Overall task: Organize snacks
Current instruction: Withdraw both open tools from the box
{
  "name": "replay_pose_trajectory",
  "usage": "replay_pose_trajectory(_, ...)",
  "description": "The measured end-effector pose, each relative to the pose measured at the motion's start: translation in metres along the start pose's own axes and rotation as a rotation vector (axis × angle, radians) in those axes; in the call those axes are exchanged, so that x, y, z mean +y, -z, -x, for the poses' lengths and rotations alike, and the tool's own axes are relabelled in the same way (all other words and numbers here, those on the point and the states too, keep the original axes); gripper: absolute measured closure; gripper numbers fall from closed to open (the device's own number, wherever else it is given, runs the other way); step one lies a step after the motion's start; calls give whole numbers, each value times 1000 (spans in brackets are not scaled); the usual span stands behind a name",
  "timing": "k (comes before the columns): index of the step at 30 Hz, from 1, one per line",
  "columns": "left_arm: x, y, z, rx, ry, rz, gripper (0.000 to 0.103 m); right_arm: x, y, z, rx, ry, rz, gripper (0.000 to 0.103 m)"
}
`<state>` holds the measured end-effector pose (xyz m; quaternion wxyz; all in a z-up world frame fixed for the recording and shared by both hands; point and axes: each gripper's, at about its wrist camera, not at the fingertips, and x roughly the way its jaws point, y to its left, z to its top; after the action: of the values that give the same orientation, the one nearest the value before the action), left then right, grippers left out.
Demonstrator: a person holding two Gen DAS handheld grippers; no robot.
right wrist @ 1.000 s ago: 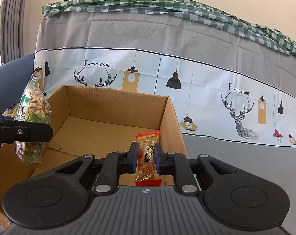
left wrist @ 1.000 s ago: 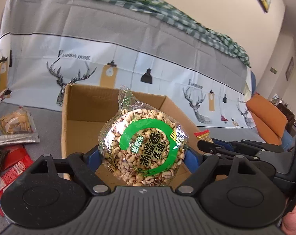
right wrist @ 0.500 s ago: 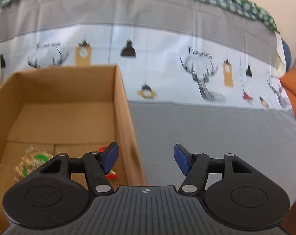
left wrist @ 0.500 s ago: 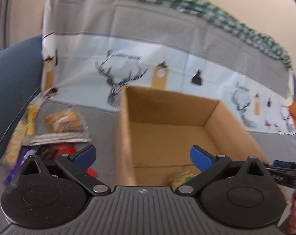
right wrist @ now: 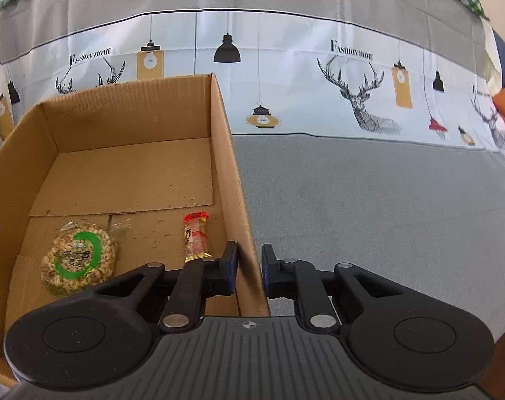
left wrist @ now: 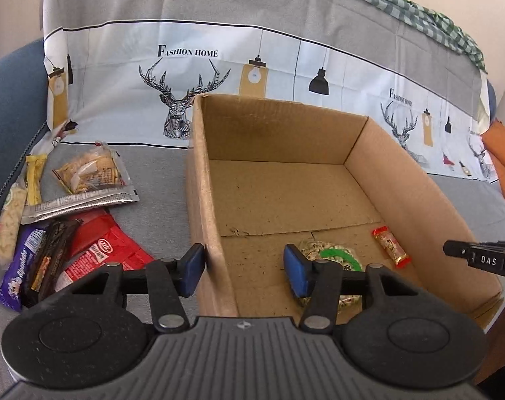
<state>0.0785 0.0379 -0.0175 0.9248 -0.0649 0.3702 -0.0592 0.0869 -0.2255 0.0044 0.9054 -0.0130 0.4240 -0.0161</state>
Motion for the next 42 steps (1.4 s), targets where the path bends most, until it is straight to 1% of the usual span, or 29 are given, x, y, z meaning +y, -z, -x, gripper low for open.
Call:
replay_pose_trajectory(3,-3,1,0,6,33,-1,46,-7,0,6,3,-5,-25,89)
replay_pose_trajectory(7,-13,2,3,-3,70,-36,45,-17,2,8,11,29,-47,87)
replay_pose_trajectory(10,-19,3,8,-30,62,-58,44,-21,4,7,23,29,-61,85)
replay_pose_trajectory(12,-19,2,11,-41,70,-49,43,-19,4,11,3,33,-44,84)
replay_pose_trajectory(14,-18,2,13,-49,79,-41,43,-15,4,14,-9,35,-20,78)
replay_pose_trajectory(15,-18,2,15,-53,82,-42,43,-13,5,15,-8,33,-10,74)
replay_pose_trajectory(16,-18,2,16,-56,84,-46,43,-11,5,15,-5,37,2,72)
replay_pose_trajectory(19,-18,2,17,-59,88,-54,43,-7,6,15,-5,47,20,71)
replay_pose_trajectory(21,-18,2,17,-63,100,-56,38,-10,6,16,-6,38,2,72)
replay_pose_trajectory(22,-19,3,16,-67,103,-61,37,-12,6,16,-7,31,-9,72)
replay_pose_trajectory(27,-22,3,13,-89,101,-86,37,-17,7,18,-14,-6,-65,72)
replay_pose_trajectory(31,-20,1,10,-90,109,-70,37,-17,8,19,-19,-8,-79,72)
replay_pose_trajectory(34,-22,1,10,-88,99,-89,37,-18,9,19,-31,-6,-78,71)
replay_pose_trajectory(40,-20,0,15,-88,115,-76,31,-20,6,17,-43,-13,-95,70)
replay_pose_trajectory(41,-20,1,18,-98,112,-81,31,-19,5,18,-55,-3,-99,69)
replay_pose_trajectory(42,-21,1,21,-109,108,-89,31,-17,4,21,-72,16,-98,62)
